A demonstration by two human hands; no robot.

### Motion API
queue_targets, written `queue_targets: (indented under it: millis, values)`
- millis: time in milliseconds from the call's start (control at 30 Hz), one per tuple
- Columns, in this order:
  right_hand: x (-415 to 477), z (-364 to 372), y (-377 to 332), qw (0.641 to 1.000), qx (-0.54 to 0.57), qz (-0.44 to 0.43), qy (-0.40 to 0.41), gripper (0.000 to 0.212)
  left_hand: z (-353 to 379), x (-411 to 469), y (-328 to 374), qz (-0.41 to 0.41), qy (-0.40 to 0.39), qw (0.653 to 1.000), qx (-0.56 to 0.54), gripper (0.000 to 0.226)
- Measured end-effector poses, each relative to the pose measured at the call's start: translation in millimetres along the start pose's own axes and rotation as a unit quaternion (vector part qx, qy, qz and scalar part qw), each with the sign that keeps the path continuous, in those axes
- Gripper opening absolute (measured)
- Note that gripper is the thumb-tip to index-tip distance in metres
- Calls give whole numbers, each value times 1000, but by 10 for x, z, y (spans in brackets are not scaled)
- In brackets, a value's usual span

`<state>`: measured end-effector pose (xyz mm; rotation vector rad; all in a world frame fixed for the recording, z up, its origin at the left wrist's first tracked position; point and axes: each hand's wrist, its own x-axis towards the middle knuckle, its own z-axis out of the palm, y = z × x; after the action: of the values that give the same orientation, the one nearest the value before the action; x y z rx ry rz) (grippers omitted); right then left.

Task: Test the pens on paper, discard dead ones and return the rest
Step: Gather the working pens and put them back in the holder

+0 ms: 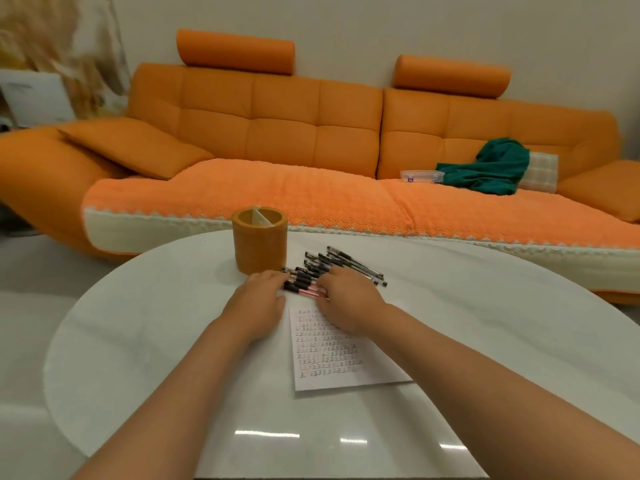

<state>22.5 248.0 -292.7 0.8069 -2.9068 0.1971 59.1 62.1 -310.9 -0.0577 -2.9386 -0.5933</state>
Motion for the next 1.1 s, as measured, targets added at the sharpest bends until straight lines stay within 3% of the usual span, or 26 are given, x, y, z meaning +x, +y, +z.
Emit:
queue_targets:
  millis: [200, 400, 633, 800, 967, 1100]
  values:
    - [47, 51, -36, 1000, -3, 5, 24, 41, -14, 64, 35, -6, 4, 999, -38, 55]
    - [114, 1, -73, 997, -64, -20, -32, 39, -38, 56, 36, 1, 6, 998, -64, 60]
    - [156, 6, -129, 991, -88, -65, -73, 25, -72, 16, -27, 10, -15, 1000, -21, 54]
    - [136, 31, -213, 987, -122, -91, -59, 32, -167, -42, -65, -2, -37, 999, 30, 52]
    - [103, 86, -266, 987, -123, -92, -40, 31, -239, -114, -57, -5, -50, 998, 29, 34]
    - [58, 64, -283, 989, -96, -105, -30, 28, -324, -153, -24, -22, -52, 998, -37, 17]
